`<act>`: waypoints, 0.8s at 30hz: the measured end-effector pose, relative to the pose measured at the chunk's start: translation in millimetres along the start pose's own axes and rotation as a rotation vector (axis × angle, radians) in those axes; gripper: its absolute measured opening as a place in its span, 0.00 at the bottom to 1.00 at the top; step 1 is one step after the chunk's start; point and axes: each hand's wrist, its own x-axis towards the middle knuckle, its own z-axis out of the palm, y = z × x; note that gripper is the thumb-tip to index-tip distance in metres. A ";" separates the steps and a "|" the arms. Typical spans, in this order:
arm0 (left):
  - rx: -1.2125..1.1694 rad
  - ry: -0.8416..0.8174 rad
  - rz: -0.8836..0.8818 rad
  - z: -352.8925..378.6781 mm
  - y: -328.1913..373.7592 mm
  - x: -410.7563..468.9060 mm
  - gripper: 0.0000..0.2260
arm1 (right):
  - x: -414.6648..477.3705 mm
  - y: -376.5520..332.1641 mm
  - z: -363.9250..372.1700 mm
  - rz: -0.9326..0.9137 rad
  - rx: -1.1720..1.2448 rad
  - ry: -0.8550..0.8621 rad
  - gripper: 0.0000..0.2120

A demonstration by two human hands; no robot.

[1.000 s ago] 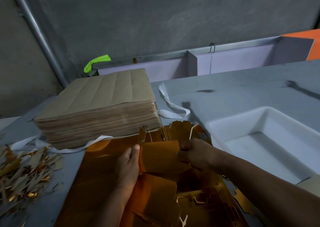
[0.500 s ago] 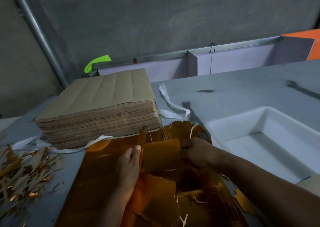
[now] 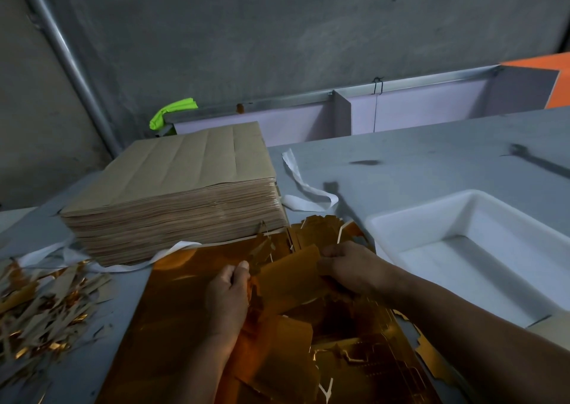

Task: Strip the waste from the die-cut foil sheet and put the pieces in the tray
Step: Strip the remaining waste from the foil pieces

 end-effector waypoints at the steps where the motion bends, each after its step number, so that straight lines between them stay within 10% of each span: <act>1: 0.000 0.015 -0.003 0.2 0.0 0.4 0.14 | -0.3 -0.3 -0.6 -0.004 0.007 0.012 0.09; 24: -0.223 0.143 -0.057 -3.4 15.3 -0.1 0.09 | -5.0 -3.0 -8.0 -0.131 0.223 0.191 0.15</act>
